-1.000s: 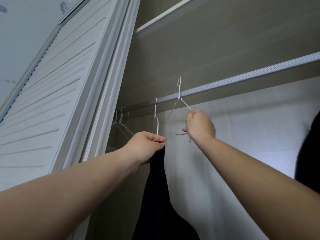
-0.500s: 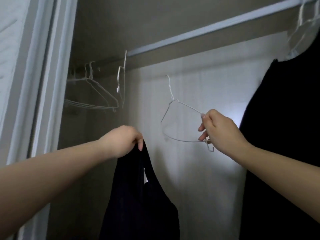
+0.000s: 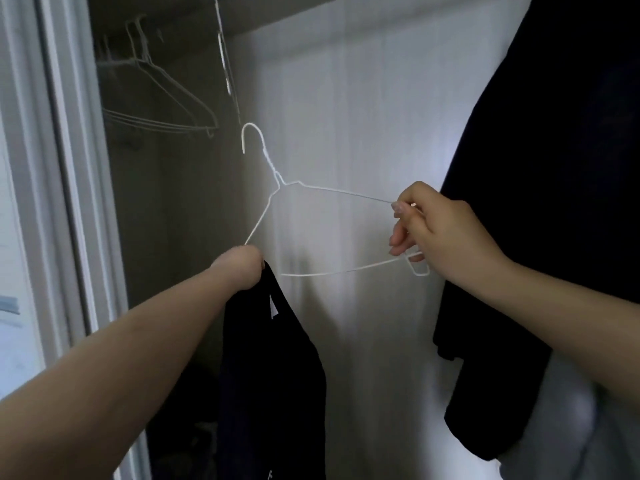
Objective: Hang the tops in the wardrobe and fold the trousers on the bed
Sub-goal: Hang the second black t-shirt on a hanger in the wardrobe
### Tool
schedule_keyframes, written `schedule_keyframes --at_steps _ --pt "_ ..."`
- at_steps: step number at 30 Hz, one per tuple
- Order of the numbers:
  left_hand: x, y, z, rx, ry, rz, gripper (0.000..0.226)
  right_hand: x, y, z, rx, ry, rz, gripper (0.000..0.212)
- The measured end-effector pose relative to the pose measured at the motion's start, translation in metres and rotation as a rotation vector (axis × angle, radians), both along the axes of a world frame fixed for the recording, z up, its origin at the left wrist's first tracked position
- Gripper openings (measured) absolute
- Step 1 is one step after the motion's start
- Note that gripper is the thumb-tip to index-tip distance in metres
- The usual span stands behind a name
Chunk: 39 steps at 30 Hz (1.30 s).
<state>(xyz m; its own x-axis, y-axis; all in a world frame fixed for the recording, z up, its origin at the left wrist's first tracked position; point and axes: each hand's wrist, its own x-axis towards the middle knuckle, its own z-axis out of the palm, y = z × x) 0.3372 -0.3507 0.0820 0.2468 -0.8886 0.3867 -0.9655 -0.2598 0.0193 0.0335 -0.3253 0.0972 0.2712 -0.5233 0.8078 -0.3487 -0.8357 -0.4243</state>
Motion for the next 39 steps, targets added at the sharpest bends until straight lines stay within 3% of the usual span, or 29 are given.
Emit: schedule_keyframes --at_steps 10,15,19,23,28,31,33,35,37,39 --pt "0.049 0.012 -0.045 -0.007 0.161 0.132 0.029 -0.006 0.030 -0.022 0.062 -0.043 0.137 0.017" --pt "0.044 0.023 -0.037 -0.169 0.437 0.088 0.022 -0.010 0.036 -0.018 0.110 -0.104 0.185 0.016" --pt "0.029 0.031 -0.028 -0.339 0.516 -0.066 0.030 -0.010 0.036 -0.018 0.137 -0.094 0.169 0.016" --pt "0.005 0.036 -0.016 -0.348 0.584 -0.207 0.040 -0.002 0.036 -0.020 0.072 -0.042 0.116 0.017" --pt "-0.014 0.046 -0.005 -0.360 0.862 -0.415 0.018 0.007 0.030 -0.031 -0.009 0.090 0.039 0.018" --pt "-0.018 0.050 -0.001 -0.366 1.022 -0.561 0.022 0.007 0.022 -0.039 -0.039 0.088 0.016 0.018" --pt "-0.017 0.054 0.003 -0.407 1.152 -0.614 0.008 0.005 0.017 -0.043 -0.034 0.074 0.010 0.018" --pt "-0.016 0.053 0.006 -0.483 1.201 -0.587 0.032 0.005 0.013 -0.046 -0.007 0.093 0.011 0.019" --pt "-0.017 0.050 0.006 -0.589 1.148 -0.490 0.039 0.005 0.011 -0.046 -0.042 0.195 -0.030 0.017" --pt "-0.019 0.047 0.005 -0.629 1.128 -0.438 0.040 0.004 0.013 -0.041 -0.278 0.287 -0.166 0.015"
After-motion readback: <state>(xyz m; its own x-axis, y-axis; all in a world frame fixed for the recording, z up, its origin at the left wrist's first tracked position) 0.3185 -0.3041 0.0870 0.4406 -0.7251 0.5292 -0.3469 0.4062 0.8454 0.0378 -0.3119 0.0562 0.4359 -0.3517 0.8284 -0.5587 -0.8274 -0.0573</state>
